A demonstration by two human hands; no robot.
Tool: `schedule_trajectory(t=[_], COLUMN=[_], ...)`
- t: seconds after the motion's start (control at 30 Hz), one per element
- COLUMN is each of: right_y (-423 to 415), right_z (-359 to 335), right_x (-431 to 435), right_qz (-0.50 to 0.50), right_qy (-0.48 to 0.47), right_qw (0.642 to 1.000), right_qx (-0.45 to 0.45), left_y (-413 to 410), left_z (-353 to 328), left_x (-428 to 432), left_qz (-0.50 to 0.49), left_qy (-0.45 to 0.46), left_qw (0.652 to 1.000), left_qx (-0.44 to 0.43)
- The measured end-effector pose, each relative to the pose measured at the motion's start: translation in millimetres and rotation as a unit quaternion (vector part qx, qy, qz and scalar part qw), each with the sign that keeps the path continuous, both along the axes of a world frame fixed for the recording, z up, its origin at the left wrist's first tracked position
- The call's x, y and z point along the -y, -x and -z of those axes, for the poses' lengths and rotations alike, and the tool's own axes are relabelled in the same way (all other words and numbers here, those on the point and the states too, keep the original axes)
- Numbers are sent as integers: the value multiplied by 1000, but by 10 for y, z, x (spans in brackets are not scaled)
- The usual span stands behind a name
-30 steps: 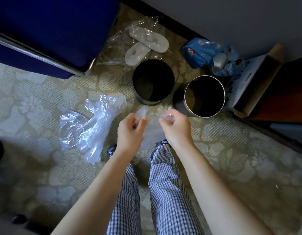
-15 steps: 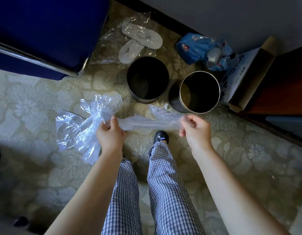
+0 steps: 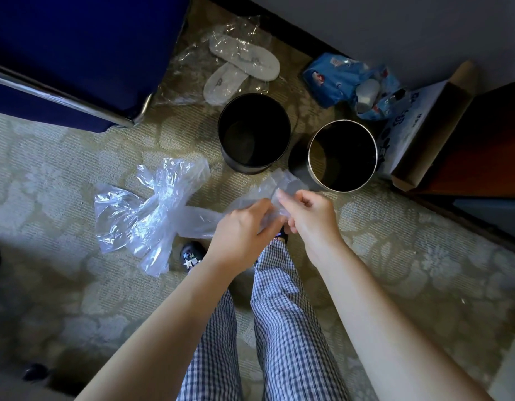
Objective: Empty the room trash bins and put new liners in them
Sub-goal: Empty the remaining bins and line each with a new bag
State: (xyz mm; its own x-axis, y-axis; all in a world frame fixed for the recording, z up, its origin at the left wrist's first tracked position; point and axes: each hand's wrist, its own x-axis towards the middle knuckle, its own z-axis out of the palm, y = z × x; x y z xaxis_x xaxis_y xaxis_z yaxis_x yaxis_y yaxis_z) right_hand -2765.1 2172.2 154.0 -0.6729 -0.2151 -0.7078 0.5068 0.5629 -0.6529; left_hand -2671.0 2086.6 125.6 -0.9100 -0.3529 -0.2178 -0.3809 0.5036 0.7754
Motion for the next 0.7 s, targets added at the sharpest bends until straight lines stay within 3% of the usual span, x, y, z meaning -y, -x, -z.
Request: schedule_trajectory(t=[0.13, 0.23, 0.37, 0.53, 0.6, 0.7], right_y=[32, 88, 165, 286, 324, 340], right_z=[22, 28, 32, 18, 20, 93], right_x=[9, -32, -82, -130, -160, -251], right_qz=[-12, -46, -162, -294, -324, -339], right_qy=[-16, -6, -14, 12, -22, -128], right_qw=[1000, 998, 986, 945, 938, 932], right_qx=[23, 32, 32, 142, 120, -10], left_y=[14, -4, -47, -100, -110, -106], left_z=[12, -20, -4, 105, 127, 91], left_x=[43, 86, 180, 293, 344, 361], left_qz=[-6, -38, -125, -304, -371, -439], left_qy=[7, -53, -103, -157, -183, -221], left_qw=[1000, 998, 983, 934, 904, 862], left_qx=[-23, 24, 84, 101, 108, 122])
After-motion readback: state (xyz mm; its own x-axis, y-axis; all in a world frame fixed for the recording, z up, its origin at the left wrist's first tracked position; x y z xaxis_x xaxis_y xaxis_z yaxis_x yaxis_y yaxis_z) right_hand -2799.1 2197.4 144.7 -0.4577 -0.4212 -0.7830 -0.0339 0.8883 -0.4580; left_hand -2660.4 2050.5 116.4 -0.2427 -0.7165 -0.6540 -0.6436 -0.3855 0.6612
